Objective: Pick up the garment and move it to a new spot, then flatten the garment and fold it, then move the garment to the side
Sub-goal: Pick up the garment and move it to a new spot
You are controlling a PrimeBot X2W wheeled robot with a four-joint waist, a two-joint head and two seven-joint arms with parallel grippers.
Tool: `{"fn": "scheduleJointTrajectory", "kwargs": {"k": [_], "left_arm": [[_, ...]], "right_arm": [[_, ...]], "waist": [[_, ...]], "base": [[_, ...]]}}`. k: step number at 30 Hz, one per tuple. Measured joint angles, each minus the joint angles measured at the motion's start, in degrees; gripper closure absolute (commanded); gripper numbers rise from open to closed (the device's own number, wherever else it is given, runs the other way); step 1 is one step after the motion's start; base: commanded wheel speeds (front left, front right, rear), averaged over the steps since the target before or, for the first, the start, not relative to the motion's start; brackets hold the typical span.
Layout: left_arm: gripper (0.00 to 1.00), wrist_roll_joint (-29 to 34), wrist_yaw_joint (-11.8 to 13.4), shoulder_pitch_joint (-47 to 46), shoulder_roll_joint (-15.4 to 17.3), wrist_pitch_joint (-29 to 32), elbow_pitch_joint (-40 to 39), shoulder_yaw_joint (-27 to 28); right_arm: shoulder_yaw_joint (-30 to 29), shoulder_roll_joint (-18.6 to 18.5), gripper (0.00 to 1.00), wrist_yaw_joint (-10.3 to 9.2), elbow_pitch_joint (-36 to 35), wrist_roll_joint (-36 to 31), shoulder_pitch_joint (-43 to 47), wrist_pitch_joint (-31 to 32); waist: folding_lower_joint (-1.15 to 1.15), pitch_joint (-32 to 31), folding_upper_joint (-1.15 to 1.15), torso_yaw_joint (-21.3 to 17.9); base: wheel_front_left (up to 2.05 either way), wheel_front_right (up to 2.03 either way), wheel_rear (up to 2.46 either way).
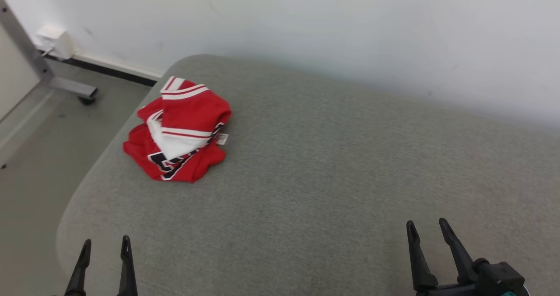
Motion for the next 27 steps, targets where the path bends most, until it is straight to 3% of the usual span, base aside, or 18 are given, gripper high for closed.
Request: {"fn": "scheduleJointTrajectory", "kwargs": {"k": [11,21,27], "left_arm": [[0.0,-0.65,0.59,1.1,0.87,0.0,-0.07,2.14],[0.0,-1.12,0.94,0.4,0.77,0.0,0.18,2.43],[0.0,-1.8,0.45,-7.22,2.34,0.0,1.59,2.23]], "right_arm": [[1.43,0.04,0.0,0.01,0.6,0.0,-0.14,0.38],[1.6,-0.2,0.0,0.0,0.45,0.02,-0.82,0.45],[1.11,-1.14,0.0,0.0,-0.93,-0.59,-2.29,1.31]], "waist": [[0.0,-0.24,0.0,7.18],[0.0,0.17,0.0,6.88],[0.0,1.76,0.0,5.01]], "base": [[0.0,0.0,0.0],[0.0,0.0,0.0],[0.0,0.0,0.0]]}}
